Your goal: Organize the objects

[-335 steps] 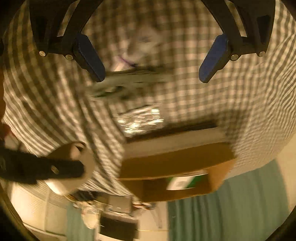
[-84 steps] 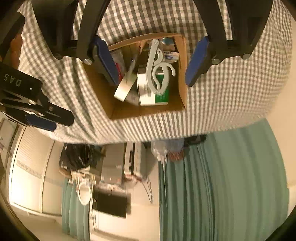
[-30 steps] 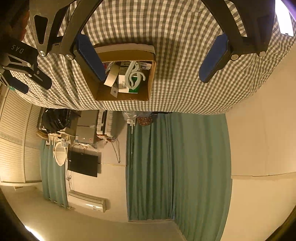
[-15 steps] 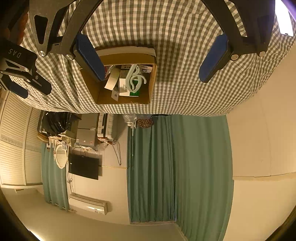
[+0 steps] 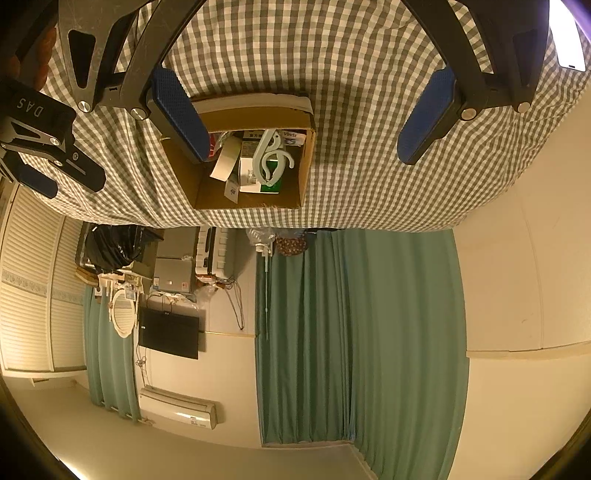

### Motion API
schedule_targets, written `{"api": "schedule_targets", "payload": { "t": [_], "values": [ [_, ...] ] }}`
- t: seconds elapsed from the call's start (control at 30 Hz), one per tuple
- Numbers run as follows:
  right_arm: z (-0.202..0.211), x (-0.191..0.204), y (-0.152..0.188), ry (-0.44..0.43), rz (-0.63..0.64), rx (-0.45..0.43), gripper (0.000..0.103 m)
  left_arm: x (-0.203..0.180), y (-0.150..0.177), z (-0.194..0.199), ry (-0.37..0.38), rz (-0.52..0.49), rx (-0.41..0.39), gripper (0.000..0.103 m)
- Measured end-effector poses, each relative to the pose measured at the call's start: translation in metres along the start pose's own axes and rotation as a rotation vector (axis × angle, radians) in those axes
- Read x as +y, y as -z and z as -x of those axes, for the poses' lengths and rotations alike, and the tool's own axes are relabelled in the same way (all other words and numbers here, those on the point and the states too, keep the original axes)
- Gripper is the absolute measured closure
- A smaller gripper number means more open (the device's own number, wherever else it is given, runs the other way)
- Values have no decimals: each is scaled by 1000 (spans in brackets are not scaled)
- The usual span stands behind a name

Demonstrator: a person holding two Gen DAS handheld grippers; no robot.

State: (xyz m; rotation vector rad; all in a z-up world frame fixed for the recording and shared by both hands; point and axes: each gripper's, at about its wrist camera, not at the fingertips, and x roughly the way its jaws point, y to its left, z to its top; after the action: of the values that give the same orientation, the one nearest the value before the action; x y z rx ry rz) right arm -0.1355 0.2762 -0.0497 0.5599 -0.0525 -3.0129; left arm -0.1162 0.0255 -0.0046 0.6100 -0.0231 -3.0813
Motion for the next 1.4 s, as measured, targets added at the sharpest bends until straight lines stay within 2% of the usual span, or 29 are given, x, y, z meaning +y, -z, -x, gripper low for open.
{"api": "schedule_targets", "payload": {
  "t": [0.43,0.7,1.4],
  "values": [
    [-1,3,2,3,4,5,0,1,2,-2,2,-2,6,0],
    [-2,5,2,9,8,8,0,0,3,-3,-24,-7,2,0],
    [1,-1,2,8,2,5,0,2,4,-4,-15,-7,18,0]
  ]
}}
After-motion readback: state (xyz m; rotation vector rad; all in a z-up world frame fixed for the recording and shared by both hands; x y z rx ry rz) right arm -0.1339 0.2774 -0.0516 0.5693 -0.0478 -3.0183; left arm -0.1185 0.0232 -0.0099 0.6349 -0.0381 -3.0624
